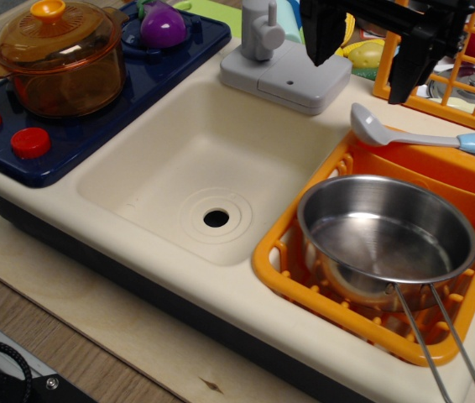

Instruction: Put spoon into pan

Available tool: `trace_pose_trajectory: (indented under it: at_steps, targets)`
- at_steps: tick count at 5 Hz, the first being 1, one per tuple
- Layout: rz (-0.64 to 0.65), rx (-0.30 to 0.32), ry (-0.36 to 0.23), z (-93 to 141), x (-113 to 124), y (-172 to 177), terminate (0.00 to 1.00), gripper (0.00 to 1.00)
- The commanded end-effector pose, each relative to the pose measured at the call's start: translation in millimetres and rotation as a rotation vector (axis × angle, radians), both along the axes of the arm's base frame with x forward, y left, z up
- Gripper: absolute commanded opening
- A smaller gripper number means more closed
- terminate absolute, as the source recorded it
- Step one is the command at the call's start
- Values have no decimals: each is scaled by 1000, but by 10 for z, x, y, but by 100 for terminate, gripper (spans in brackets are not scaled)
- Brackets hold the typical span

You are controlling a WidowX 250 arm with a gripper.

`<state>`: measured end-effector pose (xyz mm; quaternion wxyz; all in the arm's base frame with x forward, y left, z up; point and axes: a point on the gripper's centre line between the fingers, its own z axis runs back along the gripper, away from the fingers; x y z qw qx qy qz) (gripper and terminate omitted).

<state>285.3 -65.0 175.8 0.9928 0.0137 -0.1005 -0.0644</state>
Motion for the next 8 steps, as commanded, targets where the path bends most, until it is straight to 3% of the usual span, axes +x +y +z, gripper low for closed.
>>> trace_pose_trajectory:
  at_steps: [1,3,5,8]
  targets:
    - [0,0,0,0,0,0,0,100]
    - [-252,74,-82,19,127,-62,0,100]
    - [-360,20,-133,-229,201,33,0,100]
    - [-391,-64,-171,-511,288,11,0,100]
